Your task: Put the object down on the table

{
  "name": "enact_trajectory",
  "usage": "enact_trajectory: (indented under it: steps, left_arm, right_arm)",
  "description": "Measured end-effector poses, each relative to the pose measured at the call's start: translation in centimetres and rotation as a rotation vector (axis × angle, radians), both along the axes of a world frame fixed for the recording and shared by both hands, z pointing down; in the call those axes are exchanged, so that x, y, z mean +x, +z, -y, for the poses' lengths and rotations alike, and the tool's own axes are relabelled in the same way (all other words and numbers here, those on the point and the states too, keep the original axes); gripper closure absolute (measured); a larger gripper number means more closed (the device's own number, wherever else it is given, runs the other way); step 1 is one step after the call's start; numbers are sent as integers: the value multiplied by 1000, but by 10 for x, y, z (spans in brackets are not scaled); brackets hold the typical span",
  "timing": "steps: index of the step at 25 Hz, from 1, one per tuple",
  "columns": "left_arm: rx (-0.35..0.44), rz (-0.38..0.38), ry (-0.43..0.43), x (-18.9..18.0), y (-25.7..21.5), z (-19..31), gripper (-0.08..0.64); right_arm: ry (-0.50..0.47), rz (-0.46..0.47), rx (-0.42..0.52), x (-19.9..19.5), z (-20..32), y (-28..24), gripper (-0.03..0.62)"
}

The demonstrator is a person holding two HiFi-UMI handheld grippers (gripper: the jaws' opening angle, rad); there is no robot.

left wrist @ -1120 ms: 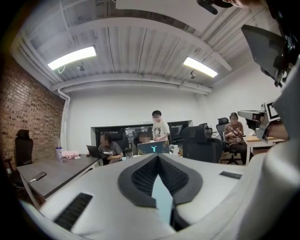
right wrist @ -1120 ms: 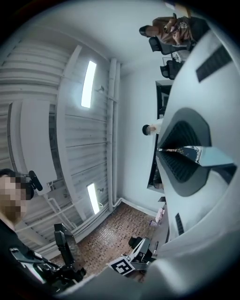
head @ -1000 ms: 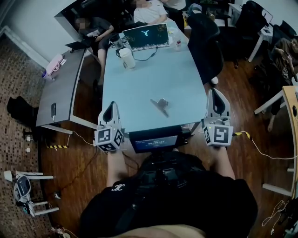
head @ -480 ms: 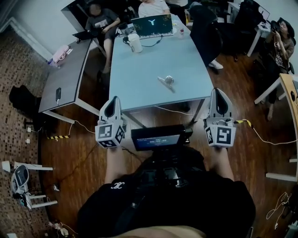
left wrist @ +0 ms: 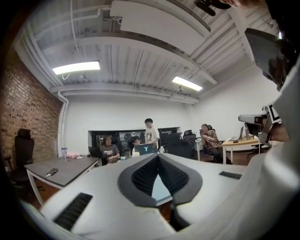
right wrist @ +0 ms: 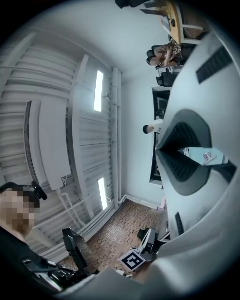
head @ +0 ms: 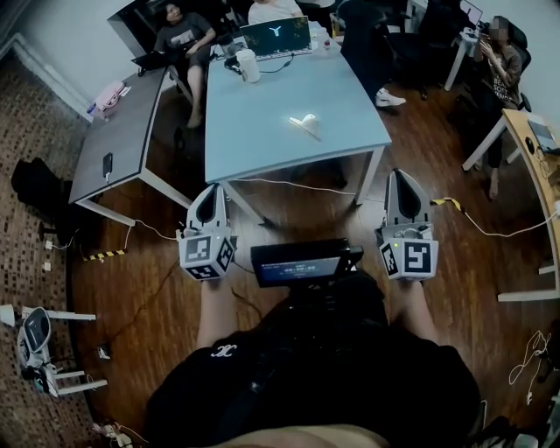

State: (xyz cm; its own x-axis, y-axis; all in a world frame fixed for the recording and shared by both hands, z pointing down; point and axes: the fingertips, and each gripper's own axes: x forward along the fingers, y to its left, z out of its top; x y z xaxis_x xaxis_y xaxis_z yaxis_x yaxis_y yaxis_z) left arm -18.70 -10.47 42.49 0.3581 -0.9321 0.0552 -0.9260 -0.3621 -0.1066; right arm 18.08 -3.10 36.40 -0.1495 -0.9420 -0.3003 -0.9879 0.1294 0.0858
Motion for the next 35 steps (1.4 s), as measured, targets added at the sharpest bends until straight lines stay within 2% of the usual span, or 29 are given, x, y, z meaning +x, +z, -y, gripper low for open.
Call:
enact_trajectory:
  steps: [8, 20, 28, 35]
  left_arm:
    - [8, 1, -21, 8, -5, -31, 565]
    - [3, -11, -46, 58, -10, -60, 565]
    - [5, -8, -62, 68, -14, -71, 565]
    - [-9, -35, -73, 68, -12, -70, 565]
  right_arm:
    - [0, -40, -16, 11, -20, 1, 617]
    - [-47, -70, -25, 59, -28, -6, 617]
    - [-82, -54, -88, 70, -26, 11, 617]
    - [-96, -68, -68, 70, -27, 10, 617]
